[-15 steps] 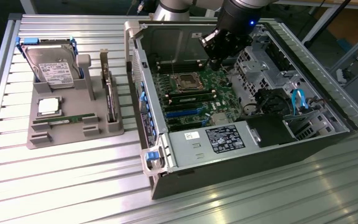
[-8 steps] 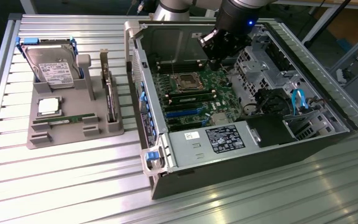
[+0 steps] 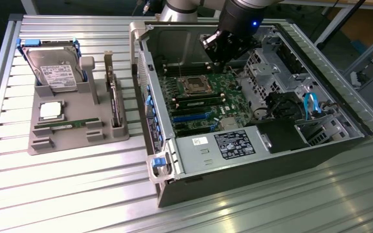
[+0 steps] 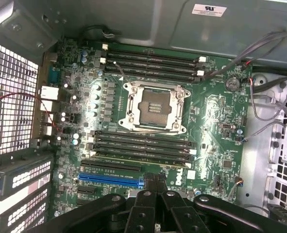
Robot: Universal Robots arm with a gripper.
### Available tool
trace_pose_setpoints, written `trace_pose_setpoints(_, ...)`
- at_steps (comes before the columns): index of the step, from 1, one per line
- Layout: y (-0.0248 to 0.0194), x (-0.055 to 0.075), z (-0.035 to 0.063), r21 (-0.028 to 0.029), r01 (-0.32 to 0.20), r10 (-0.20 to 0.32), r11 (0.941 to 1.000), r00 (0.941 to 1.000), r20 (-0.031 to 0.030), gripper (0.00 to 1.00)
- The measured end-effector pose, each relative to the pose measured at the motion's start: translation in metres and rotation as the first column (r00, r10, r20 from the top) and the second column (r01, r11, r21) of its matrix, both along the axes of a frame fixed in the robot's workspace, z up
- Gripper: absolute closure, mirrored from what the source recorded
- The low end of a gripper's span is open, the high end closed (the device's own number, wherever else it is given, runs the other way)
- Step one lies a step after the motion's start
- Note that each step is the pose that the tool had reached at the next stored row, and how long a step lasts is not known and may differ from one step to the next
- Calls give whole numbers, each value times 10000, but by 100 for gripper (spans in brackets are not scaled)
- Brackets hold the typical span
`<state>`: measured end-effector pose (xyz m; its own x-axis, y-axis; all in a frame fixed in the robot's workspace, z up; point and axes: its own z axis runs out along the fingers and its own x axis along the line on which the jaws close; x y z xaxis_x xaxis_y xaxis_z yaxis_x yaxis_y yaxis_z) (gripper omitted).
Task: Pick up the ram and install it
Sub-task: 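Press down the ram until it locks into place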
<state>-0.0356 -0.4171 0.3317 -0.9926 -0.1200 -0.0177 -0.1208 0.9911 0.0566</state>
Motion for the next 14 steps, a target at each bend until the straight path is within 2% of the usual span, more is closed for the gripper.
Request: trace_pose_setpoints(14,0,-23,0,0,0,0,10000,10000,-6,90)
